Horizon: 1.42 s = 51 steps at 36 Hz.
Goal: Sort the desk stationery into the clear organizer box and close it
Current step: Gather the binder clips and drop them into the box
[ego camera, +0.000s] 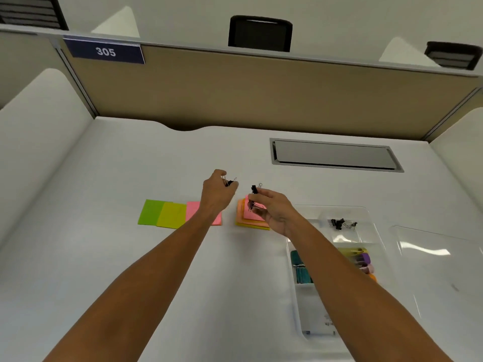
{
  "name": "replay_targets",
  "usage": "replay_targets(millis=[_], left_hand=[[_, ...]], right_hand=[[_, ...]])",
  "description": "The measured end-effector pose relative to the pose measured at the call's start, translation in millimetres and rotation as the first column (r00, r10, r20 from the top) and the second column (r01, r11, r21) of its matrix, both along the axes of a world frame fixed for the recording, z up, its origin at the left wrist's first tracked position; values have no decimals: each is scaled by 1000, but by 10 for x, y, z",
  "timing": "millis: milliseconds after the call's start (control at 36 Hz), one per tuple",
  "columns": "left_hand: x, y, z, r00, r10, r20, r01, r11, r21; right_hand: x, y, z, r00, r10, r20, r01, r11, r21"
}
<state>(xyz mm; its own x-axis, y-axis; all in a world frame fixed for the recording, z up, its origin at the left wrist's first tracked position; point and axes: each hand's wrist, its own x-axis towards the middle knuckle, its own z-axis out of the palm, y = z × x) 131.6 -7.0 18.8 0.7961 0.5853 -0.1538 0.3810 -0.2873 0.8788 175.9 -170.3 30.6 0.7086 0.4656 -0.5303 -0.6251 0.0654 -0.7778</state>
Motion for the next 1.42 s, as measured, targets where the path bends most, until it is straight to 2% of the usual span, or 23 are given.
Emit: replay_targets(millis=[111,306,444,528,722,861,972,1111,1194,1417], left_hand=[[57,-332,142,995,-94,-33,92,994,-63],[165,-1012,289,991,-128,-29,124,986,-116],[278,-1538,356,975,-224,11,218,933,-285],[338,-1827,357,964,-266,6,254,912,-321],[439,-2331,293,941,-337,-16,308,876,-371],[525,-2474,175,940,-329,-89,254,851,-459],[562,-2526,162,932,-340,-125,271,883,-383],[587,-2539,185,893,-418,-163,351,877,-327],[604,-2523,143,890,-431,-148,357,861,-363],[600,-2310,91,931,-361,-52,310,858,-409]], right_hand=[[43,-349,121,997,-82,-4,82,996,33],[97,-1047,235,983,-186,12,184,980,80],[106,-1531,295,951,-300,70,301,954,0],[114,-1769,296,931,-349,107,356,933,-51],[193,-2159,166,881,-466,86,473,876,-97],[257,-2244,45,873,-482,82,488,859,-156],[289,-2256,-37,867,-483,121,497,831,-248],[295,-2203,-12,883,-453,125,466,810,-355],[339,-2190,-24,890,-436,131,449,794,-409],[368,-2055,39,877,-397,270,478,776,-412]])
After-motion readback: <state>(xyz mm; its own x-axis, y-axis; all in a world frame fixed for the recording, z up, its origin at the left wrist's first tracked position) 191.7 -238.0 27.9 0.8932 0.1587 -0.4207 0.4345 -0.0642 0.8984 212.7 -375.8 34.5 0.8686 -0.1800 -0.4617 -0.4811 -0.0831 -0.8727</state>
